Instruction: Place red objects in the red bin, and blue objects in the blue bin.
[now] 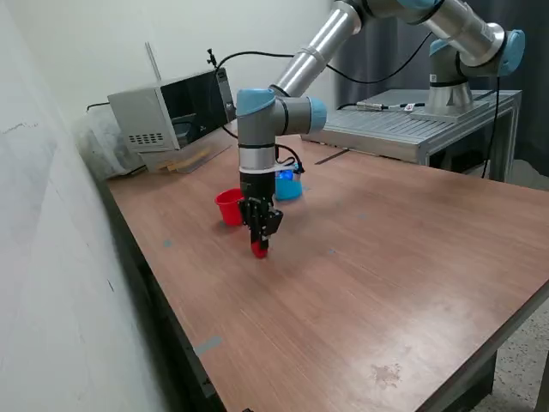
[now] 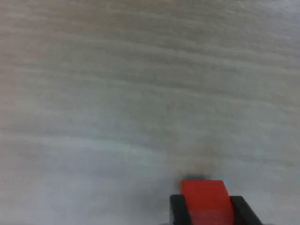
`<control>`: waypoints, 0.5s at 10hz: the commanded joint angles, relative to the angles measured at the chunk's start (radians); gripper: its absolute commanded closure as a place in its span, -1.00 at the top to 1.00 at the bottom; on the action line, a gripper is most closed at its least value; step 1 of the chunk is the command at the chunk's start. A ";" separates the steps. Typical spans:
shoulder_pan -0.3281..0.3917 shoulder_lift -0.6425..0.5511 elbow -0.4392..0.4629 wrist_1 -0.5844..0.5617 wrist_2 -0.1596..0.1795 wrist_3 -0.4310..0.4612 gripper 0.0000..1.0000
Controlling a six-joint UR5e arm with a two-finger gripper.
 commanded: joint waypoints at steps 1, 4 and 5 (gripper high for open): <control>0.002 -0.135 0.076 0.002 -0.001 0.000 -1.00; -0.059 -0.282 0.168 0.008 -0.004 -0.003 -1.00; -0.116 -0.287 0.180 0.011 -0.007 -0.003 -1.00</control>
